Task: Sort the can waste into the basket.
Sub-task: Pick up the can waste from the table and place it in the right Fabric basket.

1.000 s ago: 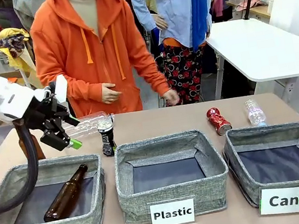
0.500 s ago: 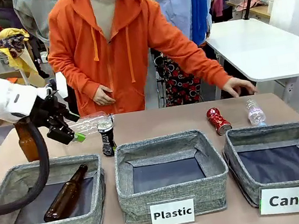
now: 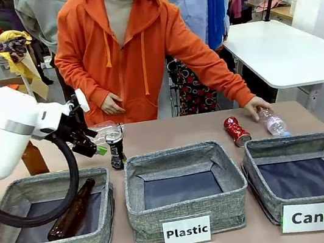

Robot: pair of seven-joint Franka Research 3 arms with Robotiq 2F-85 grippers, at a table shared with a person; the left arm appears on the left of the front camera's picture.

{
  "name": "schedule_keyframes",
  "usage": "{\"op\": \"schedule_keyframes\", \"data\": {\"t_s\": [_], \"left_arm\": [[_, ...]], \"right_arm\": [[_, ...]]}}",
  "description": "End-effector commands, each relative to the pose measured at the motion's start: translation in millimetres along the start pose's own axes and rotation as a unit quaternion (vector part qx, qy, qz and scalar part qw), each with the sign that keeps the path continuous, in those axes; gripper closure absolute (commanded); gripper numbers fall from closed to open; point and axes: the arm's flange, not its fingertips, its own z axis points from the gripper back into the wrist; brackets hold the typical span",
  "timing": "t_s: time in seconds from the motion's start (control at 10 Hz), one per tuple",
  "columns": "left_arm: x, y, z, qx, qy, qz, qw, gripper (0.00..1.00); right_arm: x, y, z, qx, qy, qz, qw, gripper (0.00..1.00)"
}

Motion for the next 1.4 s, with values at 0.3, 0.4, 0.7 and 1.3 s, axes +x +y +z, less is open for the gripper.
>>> {"op": "schedule_keyframes", "data": {"t_s": [0.3,0.4,0.7,1.3], "left_arm": [[-6.6,13.7,-37.2,0.01,-0.017,0.023,1.0,0.0],[-7.9,17.0,-41.6,0.006,-0.021,0.025,0.999,0.0],[-5.8,15.6,-55.3,-0.01,-0.032,0.013,0.999,0.0],[-8.8,19.1,-58.2,-0.034,-0.073,0.003,0.997,0.0]], "right_arm": [[2.8,0.5,0.3,0.01,-0.005,0.013,1.0,0.0],[2.8,0.5,0.3,0.01,-0.005,0.013,1.0,0.0],[2.8,0.5,0.3,0.01,-0.005,0.013,1.0,0.0],[2.8,0.5,0.3,0.01,-0.005,0.013,1.0,0.0]]}}
